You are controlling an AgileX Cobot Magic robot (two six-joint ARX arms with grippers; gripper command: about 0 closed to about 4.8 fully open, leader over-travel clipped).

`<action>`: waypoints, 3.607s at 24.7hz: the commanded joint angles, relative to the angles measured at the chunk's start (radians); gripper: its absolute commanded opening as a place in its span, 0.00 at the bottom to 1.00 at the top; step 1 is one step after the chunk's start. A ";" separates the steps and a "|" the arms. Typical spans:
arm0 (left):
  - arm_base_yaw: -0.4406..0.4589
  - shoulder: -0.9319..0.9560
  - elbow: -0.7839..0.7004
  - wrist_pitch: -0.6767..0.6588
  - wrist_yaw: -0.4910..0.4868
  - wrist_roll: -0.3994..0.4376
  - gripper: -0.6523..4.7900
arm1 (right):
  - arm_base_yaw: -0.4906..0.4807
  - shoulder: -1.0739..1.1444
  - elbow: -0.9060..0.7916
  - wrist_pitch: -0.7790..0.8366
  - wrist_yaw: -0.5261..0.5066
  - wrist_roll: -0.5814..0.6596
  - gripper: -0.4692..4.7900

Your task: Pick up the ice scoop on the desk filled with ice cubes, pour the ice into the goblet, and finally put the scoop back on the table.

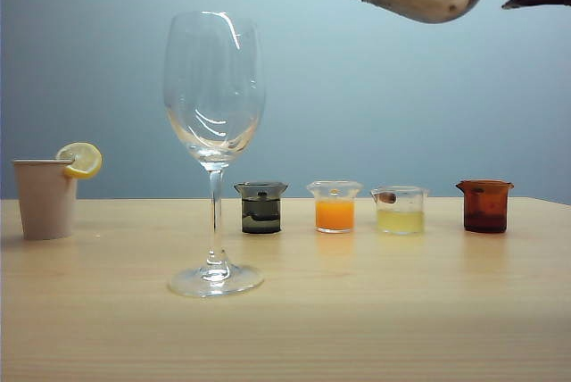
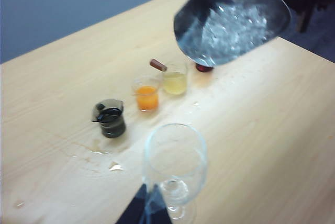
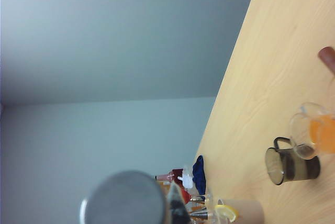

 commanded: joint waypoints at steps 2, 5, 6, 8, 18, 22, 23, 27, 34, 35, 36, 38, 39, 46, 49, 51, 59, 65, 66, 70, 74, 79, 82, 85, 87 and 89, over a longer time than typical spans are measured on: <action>0.002 -0.002 0.006 0.002 0.041 0.002 0.11 | 0.037 -0.007 0.022 0.001 -0.010 0.021 0.08; 0.002 -0.002 0.006 0.002 0.041 0.000 0.11 | 0.088 -0.007 0.029 -0.020 0.014 0.029 0.08; 0.002 -0.002 0.006 0.002 0.042 0.000 0.11 | 0.113 -0.007 0.031 -0.023 0.027 0.040 0.08; 0.002 -0.002 0.006 0.002 0.050 0.000 0.11 | 0.127 -0.007 0.031 -0.023 0.031 0.043 0.08; 0.002 -0.002 0.006 0.003 0.052 0.000 0.11 | 0.197 -0.007 0.032 -0.042 0.054 0.068 0.08; 0.002 -0.002 0.006 0.002 0.052 0.000 0.11 | 0.234 -0.007 0.032 -0.046 0.082 0.066 0.08; 0.002 -0.002 0.006 0.002 0.052 0.000 0.11 | 0.239 -0.007 0.032 -0.045 0.092 0.061 0.08; 0.002 -0.002 0.006 0.002 0.052 0.000 0.11 | 0.239 -0.007 0.045 -0.058 0.103 0.026 0.08; 0.002 -0.002 0.006 0.002 0.052 0.000 0.11 | 0.238 -0.006 0.188 -0.228 0.103 -0.068 0.08; 0.002 -0.002 0.006 0.002 0.052 0.000 0.11 | 0.238 -0.006 0.193 -0.231 0.103 -0.068 0.08; 0.002 -0.002 0.006 0.002 0.052 0.000 0.11 | 0.238 -0.006 0.195 -0.234 0.103 -0.067 0.08; 0.002 -0.002 0.006 0.002 0.052 0.000 0.11 | 0.238 -0.006 0.195 -0.260 0.103 -0.068 0.08; 0.002 -0.002 0.006 0.002 0.052 0.000 0.11 | 0.238 -0.006 0.195 -0.272 0.104 -0.072 0.08; 0.002 -0.002 0.006 0.002 0.052 0.000 0.11 | 0.239 -0.006 0.195 -0.283 0.125 -0.101 0.08; 0.002 -0.002 0.006 0.002 0.052 0.000 0.11 | 0.239 -0.006 0.195 -0.302 0.129 -0.117 0.08; 0.002 -0.002 0.006 0.002 0.052 0.000 0.11 | 0.239 -0.006 0.195 -0.311 0.129 -0.122 0.08; 0.002 -0.002 0.006 0.002 0.052 0.000 0.11 | 0.263 -0.005 0.195 -0.322 0.158 -0.135 0.08; 0.002 -0.002 0.006 0.002 0.052 0.000 0.11 | 0.278 -0.005 0.195 -0.323 0.182 -0.154 0.08; 0.002 -0.002 0.006 0.002 0.052 0.001 0.11 | 0.282 -0.005 0.195 -0.322 0.188 -0.154 0.08; 0.002 -0.002 0.006 0.002 0.052 0.000 0.11 | 0.291 -0.004 0.195 -0.322 0.197 -0.158 0.08; 0.002 -0.002 0.006 0.002 0.052 0.000 0.11 | 0.296 -0.003 0.195 -0.322 0.207 -0.173 0.08; 0.002 -0.002 0.006 0.002 0.052 0.000 0.11 | 0.296 -0.003 0.195 -0.322 0.208 -0.200 0.08; 0.002 -0.002 0.006 0.002 0.052 0.000 0.11 | 0.296 -0.003 0.195 -0.322 0.212 -0.207 0.08; 0.002 -0.002 0.006 0.002 0.052 0.000 0.11 | 0.298 -0.003 0.195 -0.321 0.227 -0.210 0.08; 0.002 -0.002 0.006 0.002 0.052 0.000 0.11 | 0.299 -0.003 0.195 -0.320 0.230 -0.222 0.08; 0.002 -0.002 0.006 0.002 0.052 0.001 0.11 | 0.299 -0.003 0.195 -0.321 0.230 -0.222 0.08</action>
